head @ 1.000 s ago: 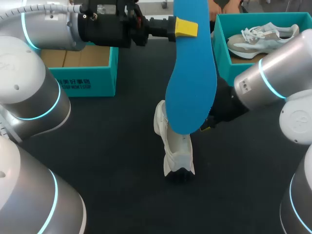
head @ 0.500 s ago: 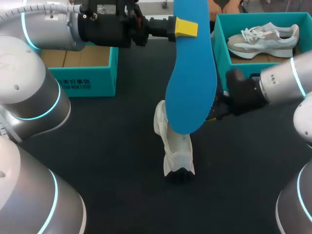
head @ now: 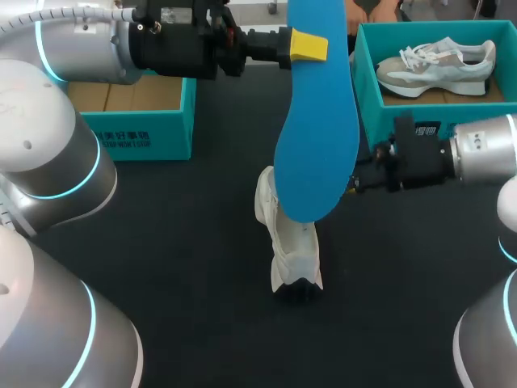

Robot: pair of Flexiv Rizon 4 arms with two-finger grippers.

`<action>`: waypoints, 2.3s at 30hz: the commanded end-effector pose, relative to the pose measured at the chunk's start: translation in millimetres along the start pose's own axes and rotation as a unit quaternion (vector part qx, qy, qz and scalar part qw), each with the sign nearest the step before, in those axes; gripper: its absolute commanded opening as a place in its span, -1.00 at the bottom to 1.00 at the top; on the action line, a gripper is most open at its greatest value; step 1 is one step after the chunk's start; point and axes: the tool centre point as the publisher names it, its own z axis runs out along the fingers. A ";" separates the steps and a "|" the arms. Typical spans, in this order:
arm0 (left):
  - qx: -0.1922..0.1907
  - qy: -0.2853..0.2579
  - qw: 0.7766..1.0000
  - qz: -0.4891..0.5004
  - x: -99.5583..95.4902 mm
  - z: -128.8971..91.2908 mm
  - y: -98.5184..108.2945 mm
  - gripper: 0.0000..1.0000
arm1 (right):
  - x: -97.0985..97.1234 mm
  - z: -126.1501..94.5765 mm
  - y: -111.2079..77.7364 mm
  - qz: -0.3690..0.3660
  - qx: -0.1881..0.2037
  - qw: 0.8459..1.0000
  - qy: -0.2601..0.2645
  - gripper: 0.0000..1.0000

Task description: Take the shoe out of the shoebox, open the shoe tongue, remove and reinsert the insole, then place the shoe into the shoebox

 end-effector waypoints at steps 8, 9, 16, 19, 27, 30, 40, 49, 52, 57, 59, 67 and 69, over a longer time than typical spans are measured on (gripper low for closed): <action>0.001 0.000 1.000 0.000 -0.3 -0.2 1.8 -1.00 | -0.3 -0.2 -2.5 0.019 0.000 0.999 0.048 1.00; 0.001 0.000 1.000 0.000 -0.3 -0.2 1.8 -1.00 | 1.1 -0.3 -2.4 0.040 0.002 0.997 0.060 1.00; 0.001 0.000 1.000 0.000 -0.3 -0.2 1.8 -1.00 | 20.4 -16.3 0.9 0.078 0.017 0.990 0.113 1.00; 0.001 0.000 1.000 0.000 -0.3 -0.2 1.8 -1.00 | 28.9 -23.0 2.6 0.083 0.034 0.988 0.123 1.00; 0.001 0.000 1.000 0.000 -0.3 -0.2 1.8 -1.00 | 44.4 -37.3 8.4 0.098 0.042 0.986 0.125 1.00; 0.001 0.000 1.000 0.000 -0.3 -0.2 1.8 -1.00 | 55.3 -36.4 13.8 0.093 0.032 0.986 0.136 1.00; 0.001 0.000 1.000 0.000 -0.3 -0.2 1.8 -1.00 | 55.3 -36.4 13.8 0.093 0.032 0.986 0.136 1.00; -0.033 -0.024 0.976 0.215 -25.6 -21.2 11.4 -1.00 | 55.3 -36.4 13.8 0.093 0.032 0.986 0.136 1.00; -0.026 -0.031 0.930 0.365 -41.1 -26.9 15.4 -1.00 | 55.3 -36.4 13.8 0.093 0.032 0.986 0.136 1.00; 0.051 -0.011 0.833 0.550 -56.7 -29.1 18.2 -1.00 | 55.3 -36.4 13.8 0.093 0.032 0.986 0.136 1.00; 0.080 0.001 0.804 0.589 -59.7 -29.2 19.5 -1.00 | 55.3 -36.4 13.8 0.093 0.032 0.986 0.136 1.00; 0.112 -0.009 0.807 0.580 -67.4 -28.6 21.1 -1.00 | 55.3 -36.4 13.8 0.093 0.032 0.986 0.136 1.00; 0.112 -0.009 0.807 0.580 -67.4 -28.6 21.1 -1.00 | 55.3 -36.4 13.8 0.093 0.032 0.986 0.136 1.00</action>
